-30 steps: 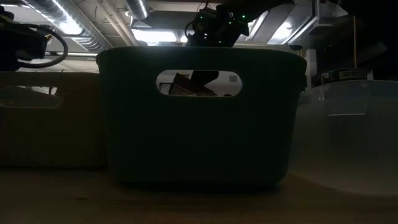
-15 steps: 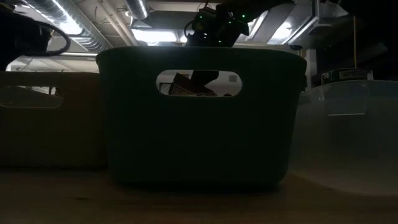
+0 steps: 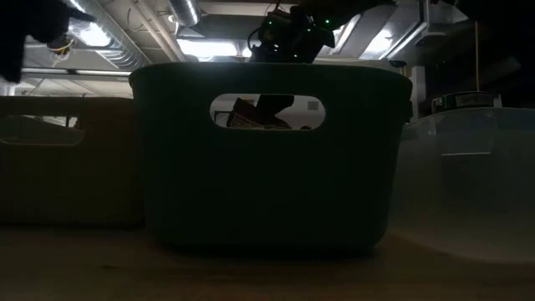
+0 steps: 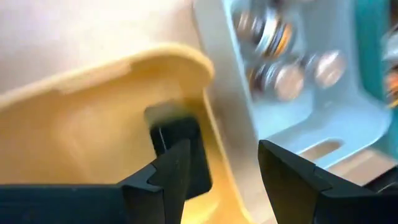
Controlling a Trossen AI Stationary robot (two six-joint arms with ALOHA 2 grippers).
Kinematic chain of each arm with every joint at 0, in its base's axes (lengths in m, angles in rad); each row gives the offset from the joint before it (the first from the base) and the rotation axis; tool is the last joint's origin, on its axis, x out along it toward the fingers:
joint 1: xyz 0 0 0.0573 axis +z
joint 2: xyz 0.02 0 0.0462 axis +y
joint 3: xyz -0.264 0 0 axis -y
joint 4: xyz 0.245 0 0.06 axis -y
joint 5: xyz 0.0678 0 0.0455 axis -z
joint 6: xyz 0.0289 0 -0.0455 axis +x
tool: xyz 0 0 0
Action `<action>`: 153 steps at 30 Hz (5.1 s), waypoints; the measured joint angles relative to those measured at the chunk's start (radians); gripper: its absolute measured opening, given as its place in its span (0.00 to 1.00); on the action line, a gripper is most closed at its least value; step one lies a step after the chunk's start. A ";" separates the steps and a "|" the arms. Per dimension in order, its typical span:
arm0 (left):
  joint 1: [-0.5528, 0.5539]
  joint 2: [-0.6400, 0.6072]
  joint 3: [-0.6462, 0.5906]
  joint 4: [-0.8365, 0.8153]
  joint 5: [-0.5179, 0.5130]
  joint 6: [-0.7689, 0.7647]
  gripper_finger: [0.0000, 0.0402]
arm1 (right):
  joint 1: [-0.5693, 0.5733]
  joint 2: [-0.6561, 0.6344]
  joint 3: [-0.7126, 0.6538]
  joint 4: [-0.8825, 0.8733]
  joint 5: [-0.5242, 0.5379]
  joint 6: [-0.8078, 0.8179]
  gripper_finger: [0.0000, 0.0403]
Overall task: Sort spices by type
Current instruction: Put the black seasoning can into the yellow bin
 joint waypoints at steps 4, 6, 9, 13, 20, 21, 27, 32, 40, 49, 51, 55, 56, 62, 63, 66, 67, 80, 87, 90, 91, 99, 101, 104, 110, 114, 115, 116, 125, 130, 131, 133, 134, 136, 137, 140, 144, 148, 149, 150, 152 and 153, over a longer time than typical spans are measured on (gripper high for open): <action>0.010 -0.077 0.000 -0.073 -0.141 -0.006 0.43 | 0.000 0.000 0.000 0.000 0.000 0.000 0.66; 0.032 -0.109 0.000 -0.118 -0.213 -0.008 0.43 | 0.000 0.000 0.000 0.000 0.000 -0.001 0.66; 0.088 -0.136 0.000 -0.192 -0.314 -0.008 0.43 | 0.000 0.000 0.000 0.000 0.000 -0.001 0.66; 0.197 -0.136 0.000 -0.281 -0.424 0.007 0.43 | 0.000 0.000 0.000 0.000 0.000 -0.002 0.66; 0.419 -0.126 -0.056 -0.237 -0.421 0.104 0.43 | 0.000 0.000 0.000 0.001 0.000 -0.002 0.66; 0.447 -0.126 -0.067 -0.222 -0.415 0.113 0.43 | 0.000 0.000 0.000 0.001 0.000 -0.002 0.66; 0.583 -0.126 -0.119 -0.106 -0.380 0.254 0.43 | 0.000 0.000 0.000 0.002 0.000 -0.002 0.66; 0.679 -0.126 -0.141 0.007 -0.375 0.409 0.43 | 0.000 0.000 0.000 0.003 0.000 -0.004 0.66; 0.789 -0.126 -0.171 0.036 -0.350 0.476 0.43 | 0.000 0.000 0.000 0.003 0.000 -0.005 0.66; 0.845 -0.126 -0.234 0.140 -0.317 0.548 0.43 | 0.000 0.000 0.000 0.002 0.000 -0.027 0.66; 0.851 -0.126 -0.241 0.138 -0.317 0.548 0.43 | 0.000 0.000 0.000 0.002 0.000 -0.027 0.66; 0.854 -0.126 -0.255 0.143 -0.317 0.547 0.43 | 0.000 0.000 0.000 0.002 0.000 -0.027 0.66; 0.854 -0.126 -0.261 0.155 -0.317 0.547 0.43 | 0.000 0.000 0.000 0.002 0.000 -0.027 0.66; 0.854 -0.126 -0.285 0.189 -0.313 0.547 0.43 | 0.000 0.000 0.000 0.002 0.000 -0.028 0.66; 0.854 -0.126 -0.285 0.190 -0.313 0.547 0.43 | 0.000 0.000 0.000 0.002 0.000 -0.028 0.66; 0.854 -0.126 -0.285 0.189 -0.313 0.551 0.43 | 0.000 0.000 0.000 0.002 0.000 -0.028 0.66; 0.854 -0.126 -0.285 0.189 -0.313 0.554 0.43 | 0.000 0.000 0.000 0.002 0.000 -0.028 0.66; 0.885 -0.102 -0.285 0.189 -0.244 0.598 0.43 | 0.000 0.000 0.000 0.002 0.000 -0.028 0.66; 0.931 -0.029 -0.285 0.203 -0.228 0.627 0.43 | 0.000 0.000 0.000 0.001 0.000 -0.028 0.66; 0.944 -0.002 -0.284 0.240 -0.228 0.693 0.43 | 0.000 0.000 0.000 0.001 0.000 -0.028 0.66; 0.948 0.005 -0.284 0.248 -0.227 0.709 0.42 | 0.000 0.000 0.000 0.001 0.000 -0.028 0.66; 0.970 0.030 -0.282 0.268 -0.200 0.763 0.26 | 0.000 0.000 0.000 -0.001 0.000 -0.028 0.66; 0.970 0.012 -0.269 0.254 -0.181 0.794 0.26 | 0.000 0.000 0.000 -0.004 0.000 -0.028 0.66; 0.970 -0.034 -0.230 0.251 -0.152 0.854 0.26 | 0.000 0.000 0.000 -0.008 0.000 -0.028 0.66; 0.943 -0.156 -0.088 0.080 -0.036 0.942 0.26 | 0.000 0.000 0.000 -0.020 0.000 -0.028 0.66; 0.872 -0.236 0.023 -0.073 0.055 0.883 0.26 | 0.000 0.000 0.000 -0.038 0.000 -0.028 0.66; 0.846 -0.253 0.050 -0.110 0.071 0.851 0.26 | 0.000 0.000 0.000 -0.043 0.000 -0.028 0.66; 0.816 -0.266 0.071 -0.144 0.088 0.810 0.26 | 0.000 0.000 0.000 -0.048 0.000 -0.028 0.66; 0.439 -0.275 0.098 -0.219 0.175 0.403 0.26 | 0.000 0.000 0.000 -0.060 0.000 -0.028 0.66; 0.245 -0.214 0.097 -0.219 0.184 0.187 0.26 | 0.000 0.000 0.000 -0.060 0.000 -0.028 0.66; 0.214 -0.201 0.097 -0.219 0.184 0.153 0.26 | 0.000 0.000 0.000 -0.060 0.000 -0.028 0.66; 0.159 -0.182 0.097 -0.223 0.183 0.087 0.26 | 0.000 0.000 0.000 -0.060 0.000 -0.028 0.66; 0.133 -0.173 0.097 -0.229 0.183 0.055 0.26 | 0.000 0.000 0.000 -0.060 0.000 -0.028 0.66; 0.087 -0.159 0.097 -0.243 0.182 -0.008 0.26 | 0.000 0.000 0.000 -0.059 0.000 -0.028 0.66; 0.066 -0.155 0.097 -0.247 0.182 -0.034 0.26 | 0.000 0.000 0.000 -0.059 0.000 -0.028 0.66; 0.014 -0.148 0.097 -0.266 0.181 -0.105 0.26 | 0.000 0.000 0.000 -0.059 0.000 -0.028 0.66; -0.044 -0.148 0.096 -0.301 0.173 -0.175 0.26 | 0.000 0.000 0.000 -0.059 0.000 -0.027 0.66; -0.092 -0.133 0.097 -0.374 0.149 -0.286 0.26 | 0.000 0.000 0.000 -0.059 0.000 -0.027 0.66; -0.099 -0.119 0.096 -0.391 0.135 -0.303 0.26 | 0.000 0.000 0.000 -0.059 0.000 -0.027 0.66; -0.106 -0.105 0.096 -0.400 0.128 -0.315 0.26 | 0.000 0.000 0.000 -0.059 0.000 -0.027 0.66; -0.113 -0.070 0.096 -0.405 0.123 -0.323 0.26 | 0.000 0.000 0.000 -0.059 0.000 -0.027 0.66; -0.113 -0.047 0.096 -0.402 0.124 -0.324 0.26 | 0.000 0.000 0.000 -0.060 0.000 -0.027 0.66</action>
